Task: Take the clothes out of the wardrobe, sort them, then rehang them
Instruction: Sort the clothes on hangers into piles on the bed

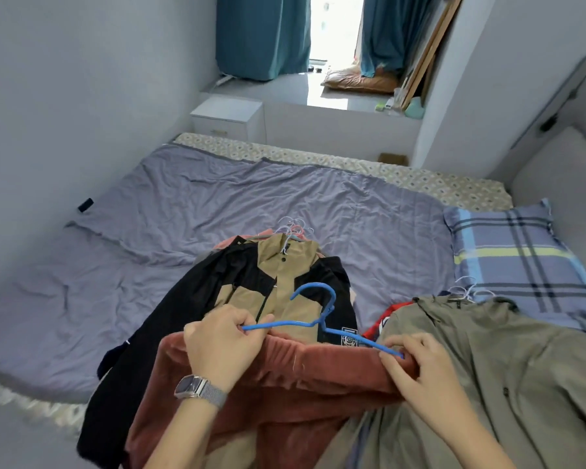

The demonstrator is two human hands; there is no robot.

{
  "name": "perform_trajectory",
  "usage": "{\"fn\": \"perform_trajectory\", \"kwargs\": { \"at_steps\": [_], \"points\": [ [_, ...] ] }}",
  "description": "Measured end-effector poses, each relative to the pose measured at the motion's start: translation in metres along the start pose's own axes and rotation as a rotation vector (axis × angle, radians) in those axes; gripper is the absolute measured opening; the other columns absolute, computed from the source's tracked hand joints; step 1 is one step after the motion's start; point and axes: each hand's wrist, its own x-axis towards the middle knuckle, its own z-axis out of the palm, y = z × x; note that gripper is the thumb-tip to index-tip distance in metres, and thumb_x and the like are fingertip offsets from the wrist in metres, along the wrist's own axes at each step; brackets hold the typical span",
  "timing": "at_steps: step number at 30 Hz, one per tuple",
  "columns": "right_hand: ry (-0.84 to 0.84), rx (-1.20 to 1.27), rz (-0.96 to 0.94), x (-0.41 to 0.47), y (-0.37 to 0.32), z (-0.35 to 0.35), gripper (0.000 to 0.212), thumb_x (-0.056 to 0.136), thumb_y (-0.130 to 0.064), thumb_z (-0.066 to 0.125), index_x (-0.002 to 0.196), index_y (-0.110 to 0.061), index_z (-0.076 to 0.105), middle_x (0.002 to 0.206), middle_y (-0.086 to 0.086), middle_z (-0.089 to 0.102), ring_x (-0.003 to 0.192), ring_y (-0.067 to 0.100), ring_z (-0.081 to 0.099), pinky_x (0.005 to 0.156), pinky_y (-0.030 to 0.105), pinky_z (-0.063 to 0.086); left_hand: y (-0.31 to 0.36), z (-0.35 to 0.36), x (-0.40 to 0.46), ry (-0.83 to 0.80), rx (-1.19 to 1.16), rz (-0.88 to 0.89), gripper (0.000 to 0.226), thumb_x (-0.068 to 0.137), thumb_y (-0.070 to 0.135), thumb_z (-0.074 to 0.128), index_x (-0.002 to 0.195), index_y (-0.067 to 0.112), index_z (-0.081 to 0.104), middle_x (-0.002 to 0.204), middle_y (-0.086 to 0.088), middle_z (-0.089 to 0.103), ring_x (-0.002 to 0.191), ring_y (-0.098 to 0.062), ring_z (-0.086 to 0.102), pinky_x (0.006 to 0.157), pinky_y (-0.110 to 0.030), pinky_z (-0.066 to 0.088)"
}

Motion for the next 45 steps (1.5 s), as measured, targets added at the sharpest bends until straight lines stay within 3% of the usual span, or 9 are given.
{"fn": "perform_trajectory", "kwargs": {
  "at_steps": [7,12,17,23,28,33,37,40,45],
  "points": [
    [-0.122,-0.133,-0.247,-0.058,-0.028,-0.059,0.047,0.085,-0.055,0.038,0.132,-0.054,0.035,0.126,-0.019,0.051,0.115,0.014,0.048,0.098,0.042,0.041,-0.004,-0.091,-0.109,0.16,-0.016,-0.191,0.046,0.077,0.057,0.061,0.053,0.018,0.057,0.059,0.004,0.058,0.063,-0.014,0.053,0.076,-0.031,0.027],
    [-0.248,-0.173,-0.476,-0.074,-0.109,-0.04,0.027,0.092,-0.051,0.042,0.119,-0.047,0.047,0.108,-0.012,0.055,0.11,0.012,0.052,0.093,0.04,0.041,-0.047,-0.168,-0.167,0.263,-0.066,-0.337,0.047,0.075,0.059,0.063,0.057,0.016,0.061,0.053,0.006,0.057,0.063,-0.02,0.053,0.082,-0.032,0.039],
    [-0.381,-0.041,-0.701,-0.109,-0.203,0.005,0.02,0.092,-0.044,0.048,0.11,-0.039,0.054,0.097,-0.012,0.048,0.099,0.009,0.051,0.09,0.041,0.045,-0.12,-0.253,-0.217,0.449,-0.031,-0.444,0.035,0.076,0.047,0.068,0.057,0.018,0.062,0.056,0.01,0.055,0.067,-0.019,0.049,0.082,-0.034,0.037],
    [-0.343,0.091,-0.813,-0.152,-0.311,0.069,0.014,0.089,-0.028,0.061,0.102,-0.03,0.06,0.091,-0.013,0.057,0.093,0.014,0.058,0.085,0.046,0.046,-0.212,-0.321,-0.247,0.524,-0.039,-0.592,0.033,0.076,0.042,0.069,0.061,0.013,0.064,0.054,0.001,0.059,0.07,-0.026,0.059,0.082,-0.036,0.045],
    [-0.31,0.135,-0.765,-0.172,-0.394,0.124,0.016,0.08,-0.048,0.065,0.084,-0.034,0.057,0.078,-0.016,0.061,0.08,0.012,0.059,0.079,0.038,0.046,-0.3,-0.361,-0.24,0.501,-0.098,-0.58,0.03,0.074,0.037,0.072,0.055,0.015,0.061,0.044,0.004,0.051,0.064,-0.025,0.058,0.078,-0.034,0.046],
    [-0.304,0.152,-0.726,-0.184,-0.456,0.187,0.017,0.08,-0.047,0.065,0.081,-0.033,0.057,0.073,-0.014,0.058,0.075,0.013,0.055,0.075,0.038,0.046,-0.381,-0.393,-0.224,0.462,-0.189,-0.541,0.028,0.067,0.055,0.074,0.05,0.039,0.059,0.036,0.014,0.045,0.05,-0.016,0.043,0.067,-0.031,0.04],
    [-0.337,0.167,-0.672,-0.181,-0.489,0.226,0.015,0.082,-0.043,0.065,0.08,-0.032,0.056,0.068,-0.012,0.055,0.067,0.007,0.051,0.066,0.034,0.043,-0.428,-0.413,-0.197,0.436,-0.198,-0.5,0.034,0.058,0.066,0.072,0.056,0.034,0.06,0.035,0.013,0.044,0.048,-0.013,0.042,0.068,-0.032,0.037],
    [-0.352,0.183,-0.596,-0.167,-0.506,0.253,0.019,0.082,-0.043,0.065,0.081,-0.027,0.054,0.064,-0.009,0.052,0.063,0.008,0.048,0.063,0.034,0.041,-0.453,-0.424,-0.166,0.383,-0.17,-0.46,0.056,0.044,0.076,0.061,0.06,0.022,0.061,0.041,0.01,0.05,0.051,-0.012,0.05,0.073,-0.035,0.045],
    [-0.3,0.226,-0.506,-0.125,-0.528,0.3,0.024,0.081,-0.041,0.066,0.076,-0.025,0.049,0.062,-0.008,0.049,0.062,0.01,0.046,0.061,0.035,0.038,-0.495,-0.429,-0.094,0.266,-0.043,-0.292,0.04,0.054,0.051,0.083,0.058,0.026,0.052,0.062,0.012,0.051,0.071,-0.012,0.052,0.079,-0.034,0.039]
  ]
}}
